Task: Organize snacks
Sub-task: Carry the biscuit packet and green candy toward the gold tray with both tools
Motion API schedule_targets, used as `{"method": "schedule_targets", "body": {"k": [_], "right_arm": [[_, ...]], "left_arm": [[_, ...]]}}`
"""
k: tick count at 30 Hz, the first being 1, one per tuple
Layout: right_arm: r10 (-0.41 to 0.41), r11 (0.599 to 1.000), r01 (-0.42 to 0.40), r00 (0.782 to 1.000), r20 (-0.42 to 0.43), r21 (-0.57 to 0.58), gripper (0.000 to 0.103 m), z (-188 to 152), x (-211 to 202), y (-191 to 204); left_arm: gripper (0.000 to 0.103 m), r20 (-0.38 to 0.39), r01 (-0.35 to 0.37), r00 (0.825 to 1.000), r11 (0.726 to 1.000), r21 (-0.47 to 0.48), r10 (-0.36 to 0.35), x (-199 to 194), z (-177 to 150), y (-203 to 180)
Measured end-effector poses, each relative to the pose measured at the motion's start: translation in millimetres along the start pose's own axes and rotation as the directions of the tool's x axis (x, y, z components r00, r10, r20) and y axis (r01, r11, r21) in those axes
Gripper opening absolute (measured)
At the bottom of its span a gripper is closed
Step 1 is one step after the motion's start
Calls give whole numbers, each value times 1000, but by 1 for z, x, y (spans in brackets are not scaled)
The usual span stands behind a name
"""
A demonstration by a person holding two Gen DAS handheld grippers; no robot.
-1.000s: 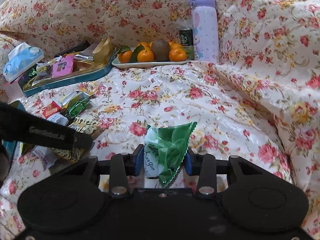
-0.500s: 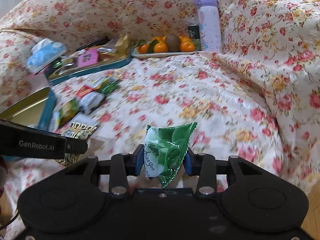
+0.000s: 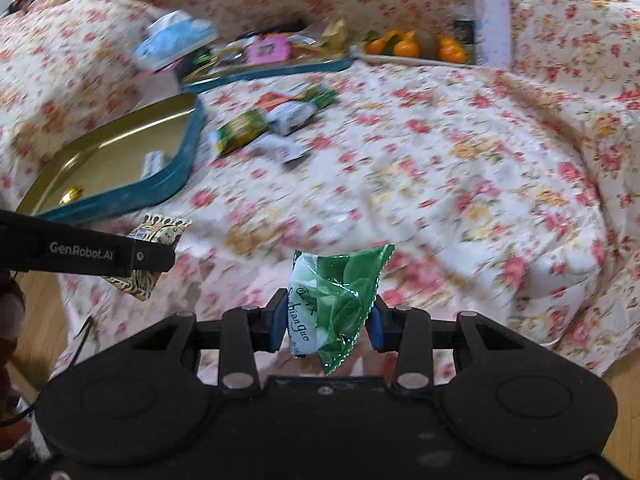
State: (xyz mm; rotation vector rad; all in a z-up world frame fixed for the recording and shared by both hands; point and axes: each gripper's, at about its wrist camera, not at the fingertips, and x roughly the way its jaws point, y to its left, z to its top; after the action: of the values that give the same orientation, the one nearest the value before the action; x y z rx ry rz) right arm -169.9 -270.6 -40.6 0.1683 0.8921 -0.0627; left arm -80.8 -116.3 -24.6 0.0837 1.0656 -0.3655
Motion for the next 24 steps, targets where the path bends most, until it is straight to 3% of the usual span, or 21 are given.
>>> {"method": "schedule_targets", "body": {"k": [12, 24], "right_arm": [[170, 970, -175, 985, -42, -168, 42, 4, -1, 80], [285, 920, -272, 959, 5, -284, 42, 56, 11, 149]], "left_arm": [[43, 20, -151, 988, 977, -149, 156, -26, -28, 71], [43, 90, -222, 960, 917, -332, 265, -56, -12, 143]]}}
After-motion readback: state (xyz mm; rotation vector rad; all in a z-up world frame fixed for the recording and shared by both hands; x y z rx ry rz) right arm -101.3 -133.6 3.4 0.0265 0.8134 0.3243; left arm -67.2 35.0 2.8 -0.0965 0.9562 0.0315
